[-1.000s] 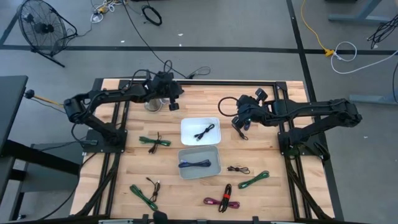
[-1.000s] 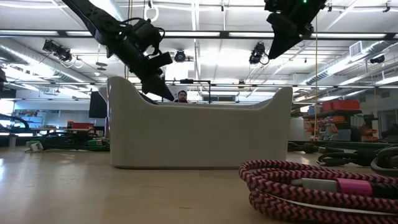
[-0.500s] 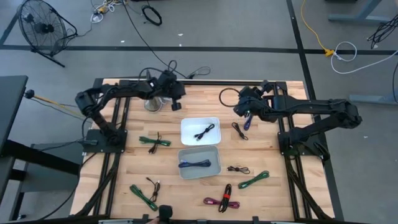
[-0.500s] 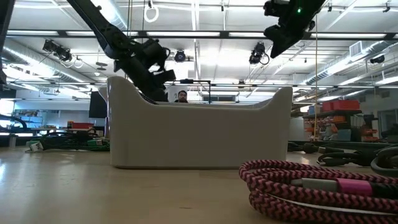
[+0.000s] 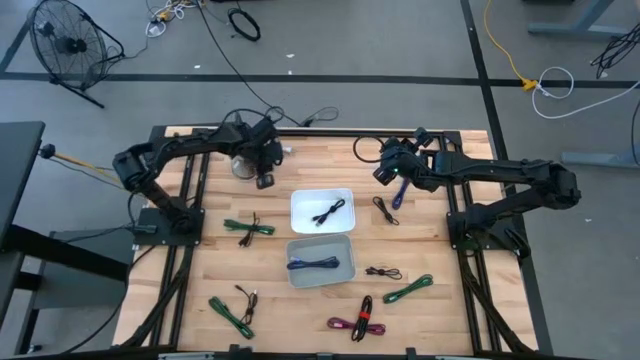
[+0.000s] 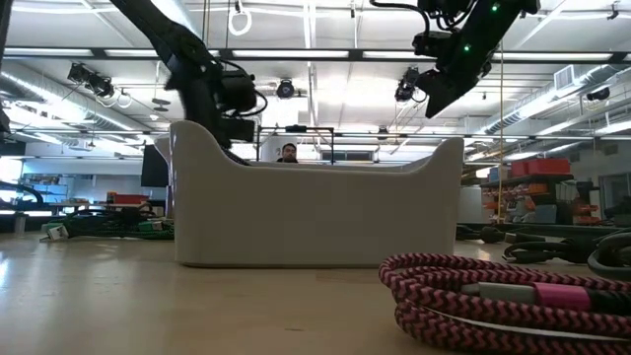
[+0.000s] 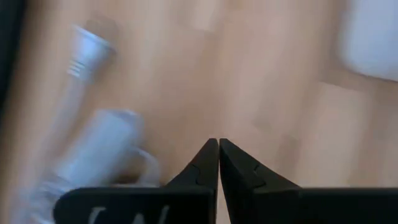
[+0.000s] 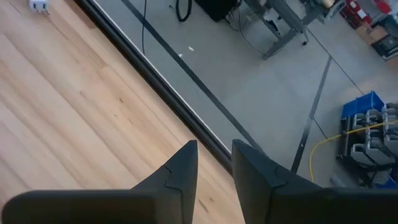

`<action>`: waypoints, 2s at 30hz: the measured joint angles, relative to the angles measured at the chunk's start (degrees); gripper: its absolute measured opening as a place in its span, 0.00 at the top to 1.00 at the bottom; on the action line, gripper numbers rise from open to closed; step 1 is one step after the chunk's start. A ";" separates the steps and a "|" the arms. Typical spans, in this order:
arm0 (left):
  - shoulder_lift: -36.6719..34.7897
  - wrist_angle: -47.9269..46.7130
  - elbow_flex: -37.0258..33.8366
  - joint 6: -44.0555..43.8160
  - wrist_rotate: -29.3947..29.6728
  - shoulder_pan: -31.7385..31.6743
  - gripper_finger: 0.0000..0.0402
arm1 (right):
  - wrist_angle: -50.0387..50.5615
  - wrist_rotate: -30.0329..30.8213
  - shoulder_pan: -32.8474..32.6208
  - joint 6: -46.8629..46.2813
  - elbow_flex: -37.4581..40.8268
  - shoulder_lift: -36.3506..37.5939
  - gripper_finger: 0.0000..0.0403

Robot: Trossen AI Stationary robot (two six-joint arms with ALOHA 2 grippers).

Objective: Pick & Place USB Port
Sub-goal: Put the black charger cable into the white container

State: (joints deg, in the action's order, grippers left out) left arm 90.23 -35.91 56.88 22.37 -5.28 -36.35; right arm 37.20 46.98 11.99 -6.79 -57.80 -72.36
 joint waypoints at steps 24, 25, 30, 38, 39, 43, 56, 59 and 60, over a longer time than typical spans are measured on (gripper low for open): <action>-5.56 -18.51 -0.39 -17.29 -15.30 19.27 0.96 | -5.54 0.07 -0.07 8.45 0.00 0.00 0.75; -5.56 -18.54 -0.39 -17.89 -15.16 20.71 0.96 | -5.54 0.07 -0.07 8.79 0.00 0.00 0.75; -5.54 -19.31 -0.39 -24.83 -10.58 27.39 0.96 | -5.54 -0.03 -0.07 9.03 0.00 0.00 0.75; -5.52 -23.14 -0.39 -46.69 -1.72 32.85 0.96 | -6.66 -1.55 -0.07 10.28 0.00 0.00 0.75; -5.52 -23.31 -0.39 -48.94 -1.27 33.46 0.96 | -6.94 -1.55 -0.07 10.62 0.00 0.00 0.75; -5.48 -23.00 -0.39 -57.44 0.35 35.98 0.96 | -8.56 -1.55 -0.07 13.24 0.00 0.00 0.75; 2.46 -22.83 -0.41 -74.49 4.45 42.46 0.80 | -9.39 -6.06 -0.07 16.32 0.00 0.00 0.75; 3.95 -22.78 -0.41 -76.38 6.28 43.14 0.75 | -9.41 -8.23 -0.07 16.50 0.00 0.00 0.75; 4.16 -22.81 -0.41 -77.24 6.80 43.34 0.73 | -9.43 -8.65 -0.09 16.84 0.00 0.00 0.75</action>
State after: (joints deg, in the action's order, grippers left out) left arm 94.39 -58.72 56.47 -54.88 1.52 6.98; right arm 27.77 38.33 11.90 10.05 -57.80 -72.36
